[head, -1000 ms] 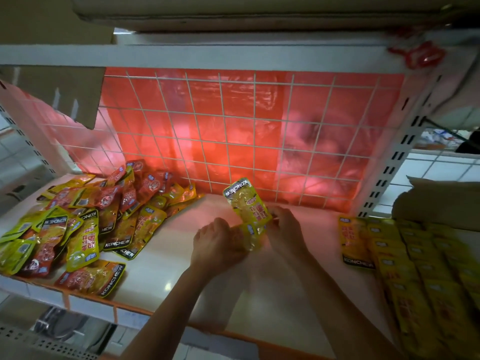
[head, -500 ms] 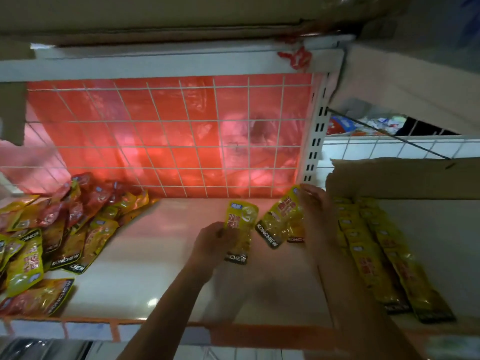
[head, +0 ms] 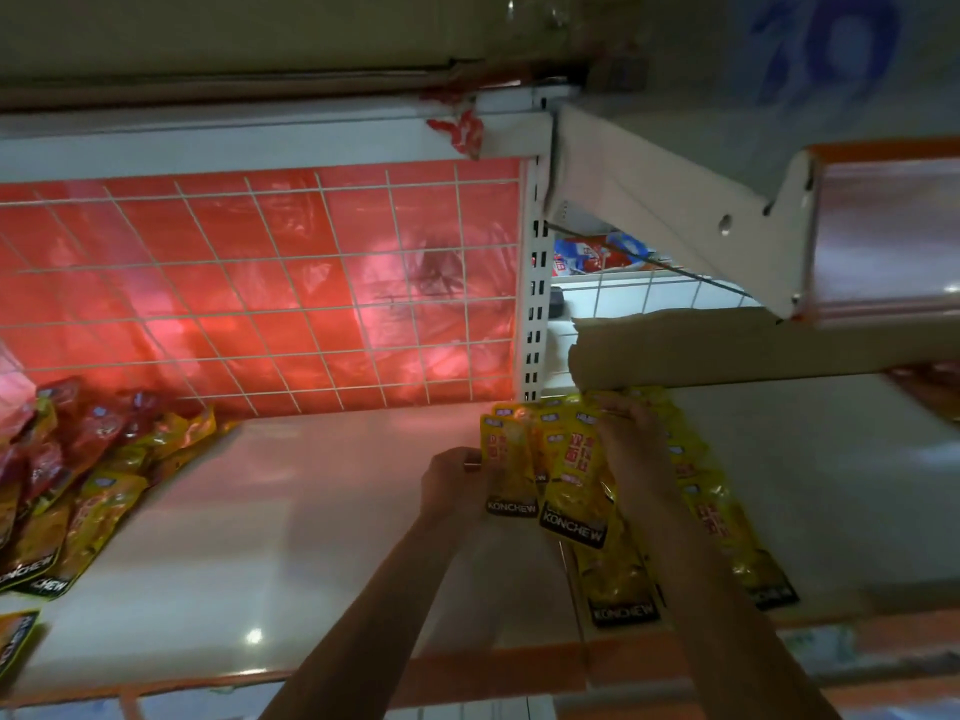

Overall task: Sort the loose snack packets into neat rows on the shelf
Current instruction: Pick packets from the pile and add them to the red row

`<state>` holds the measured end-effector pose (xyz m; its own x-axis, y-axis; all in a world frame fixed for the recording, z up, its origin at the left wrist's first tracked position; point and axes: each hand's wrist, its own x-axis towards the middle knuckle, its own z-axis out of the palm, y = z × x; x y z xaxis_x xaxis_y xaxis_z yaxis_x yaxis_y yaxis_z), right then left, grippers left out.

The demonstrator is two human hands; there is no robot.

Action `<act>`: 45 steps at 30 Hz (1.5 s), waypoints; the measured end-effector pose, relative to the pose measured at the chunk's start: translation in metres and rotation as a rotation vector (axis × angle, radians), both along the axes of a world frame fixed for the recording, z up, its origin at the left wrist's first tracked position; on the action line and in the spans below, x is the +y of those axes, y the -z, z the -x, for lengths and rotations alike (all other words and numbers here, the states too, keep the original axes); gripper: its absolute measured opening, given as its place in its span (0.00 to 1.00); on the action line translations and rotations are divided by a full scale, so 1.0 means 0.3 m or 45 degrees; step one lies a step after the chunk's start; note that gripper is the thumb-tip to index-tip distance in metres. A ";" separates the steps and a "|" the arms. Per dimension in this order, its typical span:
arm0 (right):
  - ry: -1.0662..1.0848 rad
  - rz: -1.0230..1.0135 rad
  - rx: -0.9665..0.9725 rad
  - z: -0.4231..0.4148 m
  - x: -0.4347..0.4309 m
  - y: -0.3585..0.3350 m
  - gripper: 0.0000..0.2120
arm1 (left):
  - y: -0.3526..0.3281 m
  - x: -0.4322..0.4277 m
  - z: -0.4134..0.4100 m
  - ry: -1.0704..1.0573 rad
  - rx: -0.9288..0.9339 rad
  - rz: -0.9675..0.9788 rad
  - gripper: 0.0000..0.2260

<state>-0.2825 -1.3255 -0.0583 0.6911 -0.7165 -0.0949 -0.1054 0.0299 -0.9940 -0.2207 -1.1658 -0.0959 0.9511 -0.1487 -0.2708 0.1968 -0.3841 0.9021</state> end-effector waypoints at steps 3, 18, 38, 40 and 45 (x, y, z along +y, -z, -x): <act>0.011 -0.028 0.001 0.005 -0.019 0.003 0.14 | 0.000 -0.036 -0.003 -0.022 -0.036 -0.053 0.09; -0.088 0.091 0.008 0.015 -0.023 0.008 0.08 | 0.018 -0.068 -0.001 0.098 -0.330 -0.598 0.19; -0.149 0.430 0.081 -0.038 0.020 0.055 0.10 | 0.010 0.043 0.058 0.250 -0.280 -0.222 0.09; -0.166 0.451 0.082 -0.035 0.022 0.061 0.11 | 0.013 0.034 0.062 0.247 -0.328 -0.283 0.10; -0.177 0.483 0.091 -0.018 0.030 0.056 0.11 | 0.018 0.010 0.076 0.246 -0.427 -0.453 0.15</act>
<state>-0.2769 -1.3167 -0.0750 0.7849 -0.6103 0.1068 -0.1518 -0.3566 -0.9218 -0.2435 -1.1628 -0.1013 0.9584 -0.2845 -0.0217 -0.1854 -0.6788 0.7105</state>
